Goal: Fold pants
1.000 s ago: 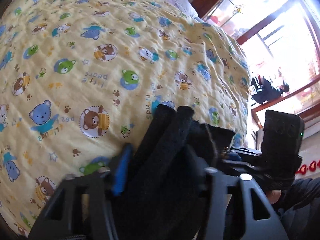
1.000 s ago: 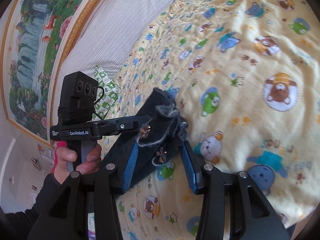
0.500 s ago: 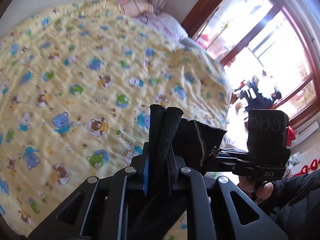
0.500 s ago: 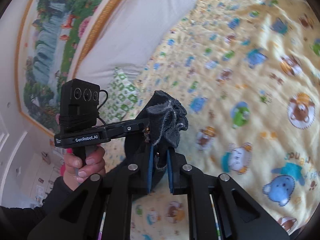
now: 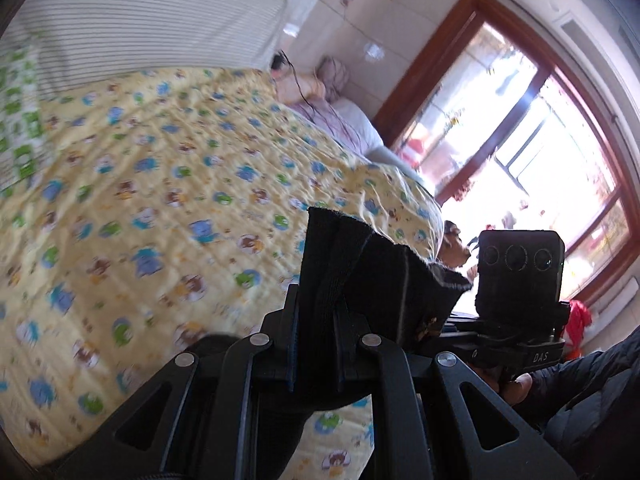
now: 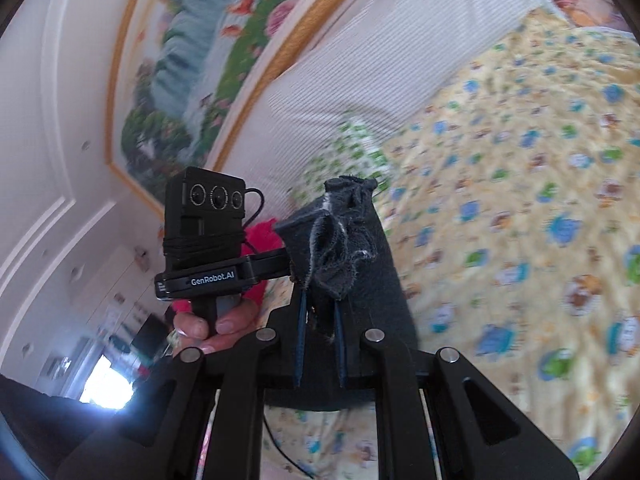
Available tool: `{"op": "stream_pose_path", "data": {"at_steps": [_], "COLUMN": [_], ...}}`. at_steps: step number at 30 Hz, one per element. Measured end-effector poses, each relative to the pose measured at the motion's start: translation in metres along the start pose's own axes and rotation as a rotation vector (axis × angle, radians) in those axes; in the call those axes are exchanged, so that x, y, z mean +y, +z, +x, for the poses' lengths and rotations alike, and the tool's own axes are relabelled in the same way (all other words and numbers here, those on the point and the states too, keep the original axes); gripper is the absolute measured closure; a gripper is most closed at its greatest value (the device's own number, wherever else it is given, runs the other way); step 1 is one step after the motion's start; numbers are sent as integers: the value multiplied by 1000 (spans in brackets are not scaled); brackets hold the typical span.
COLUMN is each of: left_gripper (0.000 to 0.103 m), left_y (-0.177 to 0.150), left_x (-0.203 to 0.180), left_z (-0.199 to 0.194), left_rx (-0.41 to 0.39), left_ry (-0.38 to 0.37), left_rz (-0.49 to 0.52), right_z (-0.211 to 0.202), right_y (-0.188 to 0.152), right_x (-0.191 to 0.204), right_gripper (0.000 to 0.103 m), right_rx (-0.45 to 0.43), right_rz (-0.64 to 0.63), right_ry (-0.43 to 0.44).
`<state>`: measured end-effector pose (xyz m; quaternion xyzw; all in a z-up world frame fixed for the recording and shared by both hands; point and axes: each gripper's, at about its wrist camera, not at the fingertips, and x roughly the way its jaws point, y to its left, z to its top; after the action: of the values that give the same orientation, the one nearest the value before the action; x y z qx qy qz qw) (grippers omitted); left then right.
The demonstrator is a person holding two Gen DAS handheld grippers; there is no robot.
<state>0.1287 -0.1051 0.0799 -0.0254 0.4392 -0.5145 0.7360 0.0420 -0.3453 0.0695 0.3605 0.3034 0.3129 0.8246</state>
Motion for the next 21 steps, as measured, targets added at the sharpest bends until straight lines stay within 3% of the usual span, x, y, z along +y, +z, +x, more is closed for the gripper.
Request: {"op": "stream_pose_path", "data": {"at_steps": [9, 21], "left_gripper": [90, 93], "left_y": [-53, -119], "left_x": [45, 94], "left_z": [-44, -53], "left_rx": [-71, -98], "left_ry": [72, 118], "left_rz": [-116, -270], "right_z": [65, 130], "right_y": [-27, -67], "right_x": [22, 11], "right_gripper": [89, 89], "right_rx": [138, 299], "right_rz": [-69, -67], "right_ry": [62, 52]}}
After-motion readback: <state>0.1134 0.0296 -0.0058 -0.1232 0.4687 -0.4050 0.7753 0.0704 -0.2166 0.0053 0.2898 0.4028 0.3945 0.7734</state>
